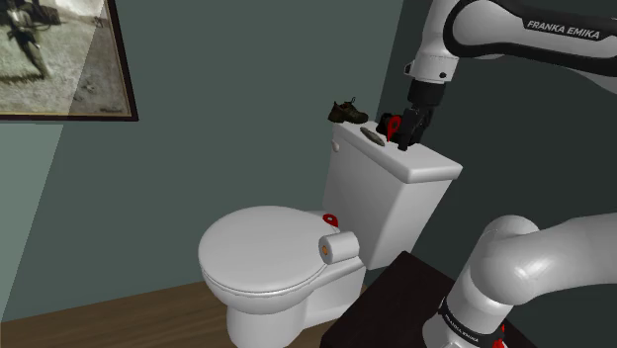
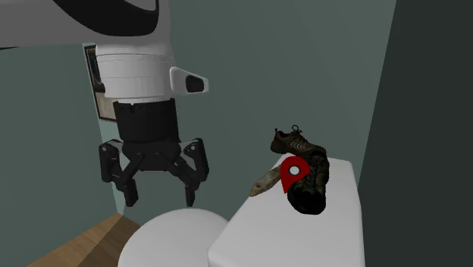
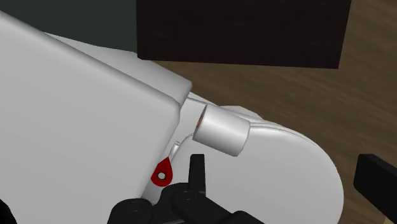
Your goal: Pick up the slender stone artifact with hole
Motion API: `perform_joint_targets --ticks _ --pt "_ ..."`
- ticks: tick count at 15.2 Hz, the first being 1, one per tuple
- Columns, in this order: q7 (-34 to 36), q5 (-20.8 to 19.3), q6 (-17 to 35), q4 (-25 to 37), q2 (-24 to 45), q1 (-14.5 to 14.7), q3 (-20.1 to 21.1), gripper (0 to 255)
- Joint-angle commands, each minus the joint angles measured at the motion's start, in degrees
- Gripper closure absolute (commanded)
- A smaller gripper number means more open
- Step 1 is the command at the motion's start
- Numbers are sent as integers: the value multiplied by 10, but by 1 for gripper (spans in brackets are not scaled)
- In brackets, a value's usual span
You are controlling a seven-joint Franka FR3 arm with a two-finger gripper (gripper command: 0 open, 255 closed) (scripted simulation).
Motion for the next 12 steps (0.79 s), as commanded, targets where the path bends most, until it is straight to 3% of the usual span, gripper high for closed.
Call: perform_joint_targets --ticks 1,12 --pt "0 0 0 0 0 0 0 0" --pt "70 -12 93 127 220 -52 -42 0"
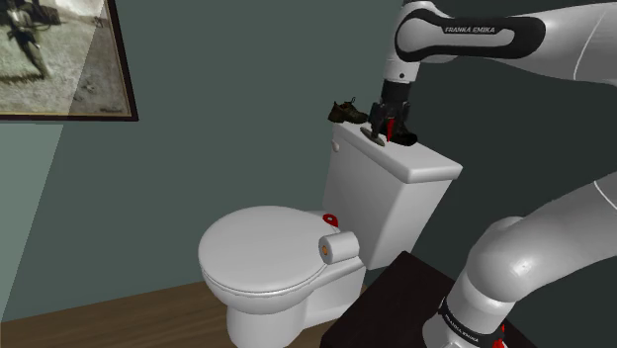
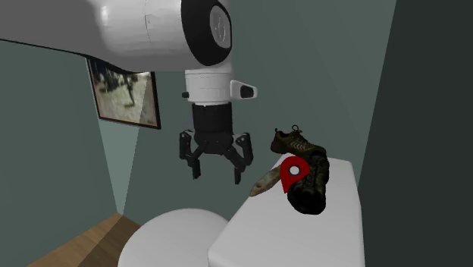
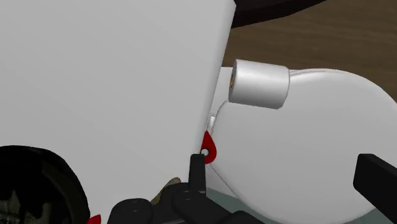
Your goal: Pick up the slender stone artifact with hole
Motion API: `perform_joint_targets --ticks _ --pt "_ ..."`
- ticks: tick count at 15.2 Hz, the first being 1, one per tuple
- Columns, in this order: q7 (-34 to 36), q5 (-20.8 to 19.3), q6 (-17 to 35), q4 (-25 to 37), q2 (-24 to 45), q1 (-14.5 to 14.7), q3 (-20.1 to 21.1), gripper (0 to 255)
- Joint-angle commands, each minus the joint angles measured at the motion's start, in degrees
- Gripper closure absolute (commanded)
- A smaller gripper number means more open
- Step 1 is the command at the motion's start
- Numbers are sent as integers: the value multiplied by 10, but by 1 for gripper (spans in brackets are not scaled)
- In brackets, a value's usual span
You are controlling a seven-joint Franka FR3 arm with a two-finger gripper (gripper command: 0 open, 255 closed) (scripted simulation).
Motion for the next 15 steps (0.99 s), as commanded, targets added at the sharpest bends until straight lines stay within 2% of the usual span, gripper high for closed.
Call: perform_joint_targets --ticks 1,12,15 --pt "10 -1 10 36 45 -9 -11 0" --pt "57 22 27 230 258 -55 -67 0" --pt "58 21 51 203 254 -55 -67 0"
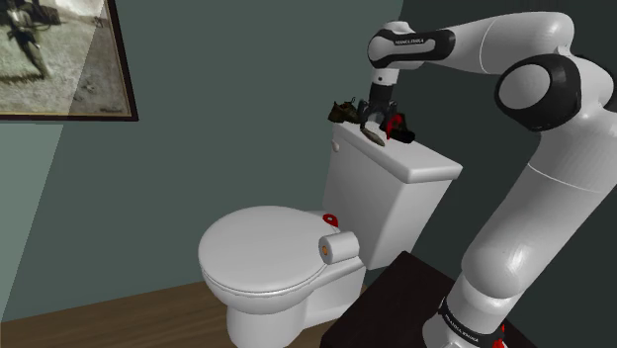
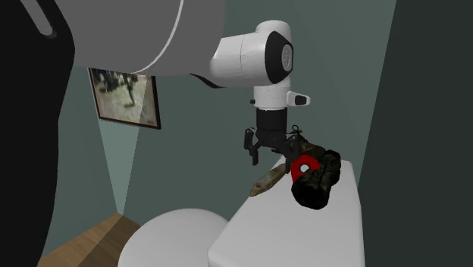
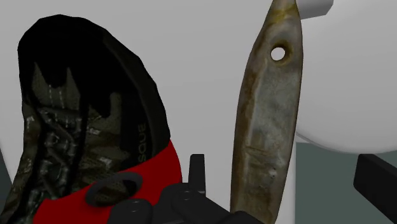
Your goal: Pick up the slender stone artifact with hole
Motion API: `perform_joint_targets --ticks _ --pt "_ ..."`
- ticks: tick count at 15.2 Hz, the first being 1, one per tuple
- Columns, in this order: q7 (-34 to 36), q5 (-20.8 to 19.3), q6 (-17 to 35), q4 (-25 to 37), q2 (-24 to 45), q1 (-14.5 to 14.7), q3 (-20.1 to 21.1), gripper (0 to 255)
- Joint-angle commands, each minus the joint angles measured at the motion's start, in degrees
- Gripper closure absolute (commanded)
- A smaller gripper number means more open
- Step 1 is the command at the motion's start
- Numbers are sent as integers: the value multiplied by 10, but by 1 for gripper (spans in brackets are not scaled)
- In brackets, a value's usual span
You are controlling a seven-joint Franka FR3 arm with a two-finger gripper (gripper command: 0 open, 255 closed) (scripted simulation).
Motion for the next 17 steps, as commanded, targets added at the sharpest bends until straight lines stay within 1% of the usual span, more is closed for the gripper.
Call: perform_joint_targets --ticks 1,4,6,7,9,14,17 --pt "1 -1 15 -19 -1 -2 -2 0" --pt "2 -2 38 -45 -3 -2 -1 0" --pt "2 -2 43 -49 -4 -2 -1 0" --pt "2 -1 43 -49 -2 -2 -1 255" --pt "3 -3 50 -62 -9 -2 -1 255" --pt "3 -2 52 -57 -2 -2 -1 255" --pt "2 -1 35 -41 -3 -2 -1 255"
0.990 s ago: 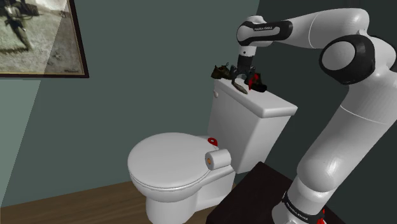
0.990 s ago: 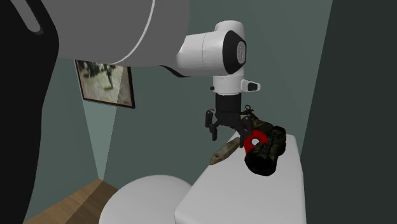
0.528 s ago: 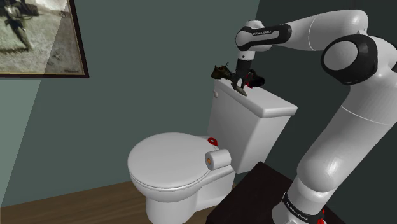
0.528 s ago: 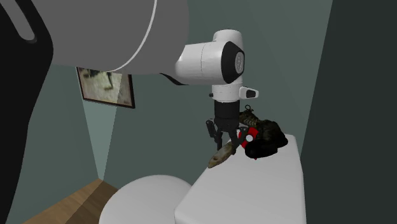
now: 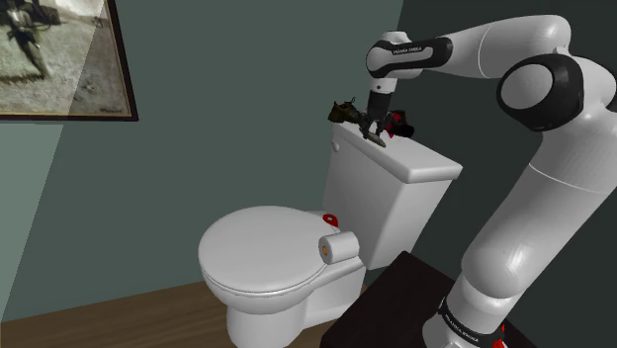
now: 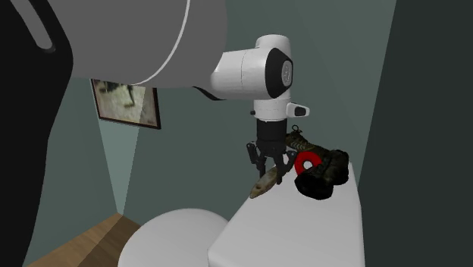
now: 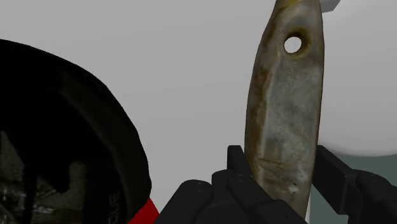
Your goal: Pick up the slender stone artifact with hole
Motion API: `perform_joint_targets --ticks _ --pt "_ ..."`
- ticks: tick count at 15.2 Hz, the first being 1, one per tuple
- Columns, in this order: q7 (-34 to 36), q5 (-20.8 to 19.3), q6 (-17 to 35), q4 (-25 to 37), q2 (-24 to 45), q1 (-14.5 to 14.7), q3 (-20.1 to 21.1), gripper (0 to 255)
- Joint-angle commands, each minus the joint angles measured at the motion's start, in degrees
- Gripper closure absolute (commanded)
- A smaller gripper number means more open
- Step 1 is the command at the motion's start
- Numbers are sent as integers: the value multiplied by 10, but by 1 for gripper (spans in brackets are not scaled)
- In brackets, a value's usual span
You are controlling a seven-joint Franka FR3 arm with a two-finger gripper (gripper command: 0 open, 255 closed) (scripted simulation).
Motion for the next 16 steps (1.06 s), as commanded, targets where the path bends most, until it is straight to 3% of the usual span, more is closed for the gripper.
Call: perform_joint_targets --ticks 1,16 --pt "-1 -1 -15 11 2 -1 -1 255" --pt "-8 5 -122 139 24 -2 -2 255"
